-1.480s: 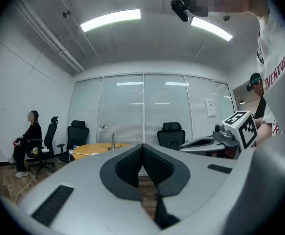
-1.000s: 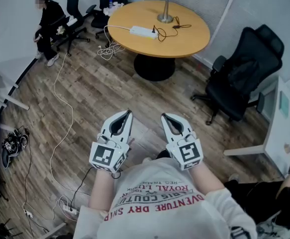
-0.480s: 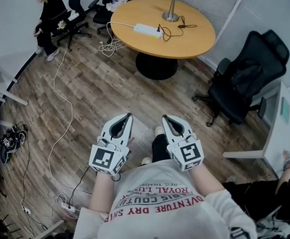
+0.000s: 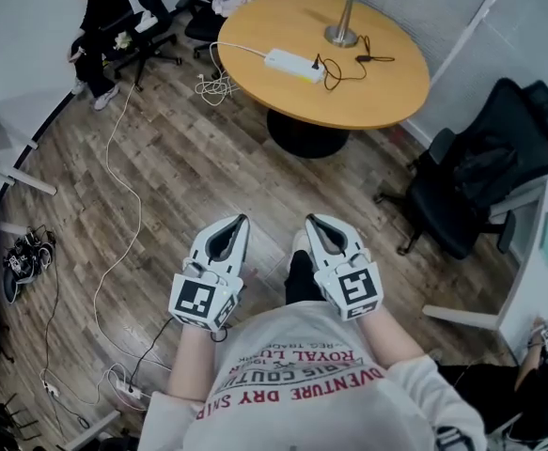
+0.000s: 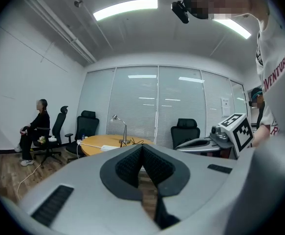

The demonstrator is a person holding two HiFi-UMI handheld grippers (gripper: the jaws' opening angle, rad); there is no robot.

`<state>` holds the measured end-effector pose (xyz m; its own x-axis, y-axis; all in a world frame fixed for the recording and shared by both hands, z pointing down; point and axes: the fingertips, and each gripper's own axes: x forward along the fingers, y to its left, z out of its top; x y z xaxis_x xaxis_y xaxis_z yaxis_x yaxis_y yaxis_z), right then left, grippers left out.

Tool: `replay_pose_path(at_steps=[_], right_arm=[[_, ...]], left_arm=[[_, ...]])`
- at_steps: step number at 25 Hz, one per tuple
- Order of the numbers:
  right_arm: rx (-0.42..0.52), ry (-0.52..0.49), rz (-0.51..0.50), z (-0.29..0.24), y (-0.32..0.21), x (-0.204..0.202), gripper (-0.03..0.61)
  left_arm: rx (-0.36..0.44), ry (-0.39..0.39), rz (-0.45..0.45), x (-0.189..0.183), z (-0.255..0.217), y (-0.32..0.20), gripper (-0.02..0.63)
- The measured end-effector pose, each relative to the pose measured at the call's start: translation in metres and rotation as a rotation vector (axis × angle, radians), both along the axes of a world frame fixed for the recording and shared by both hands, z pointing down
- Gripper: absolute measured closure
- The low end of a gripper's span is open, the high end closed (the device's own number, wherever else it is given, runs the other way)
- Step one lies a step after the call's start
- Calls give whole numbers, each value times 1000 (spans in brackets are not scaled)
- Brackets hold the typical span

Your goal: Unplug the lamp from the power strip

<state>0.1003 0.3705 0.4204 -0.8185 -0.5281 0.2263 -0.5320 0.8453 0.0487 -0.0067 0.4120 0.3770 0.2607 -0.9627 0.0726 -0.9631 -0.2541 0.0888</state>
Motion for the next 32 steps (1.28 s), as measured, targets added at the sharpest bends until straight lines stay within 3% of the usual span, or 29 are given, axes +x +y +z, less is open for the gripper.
replay_pose_path(at_steps=[15, 24, 28, 32], right_arm=[[19, 24, 17, -11, -244, -17, 548], [-24, 42, 57, -2, -338, -24, 548], [-40, 42, 106, 4, -371, -32, 548], [-69, 57, 175, 11, -407, -42, 548]], left_arm=[[3, -12, -4, -25, -13, -238, 586], [-32, -4, 28, -35, -3, -330, 586], [-48, 1, 69, -45, 5, -370, 586], [-54, -11, 181, -47, 13, -422, 586]])
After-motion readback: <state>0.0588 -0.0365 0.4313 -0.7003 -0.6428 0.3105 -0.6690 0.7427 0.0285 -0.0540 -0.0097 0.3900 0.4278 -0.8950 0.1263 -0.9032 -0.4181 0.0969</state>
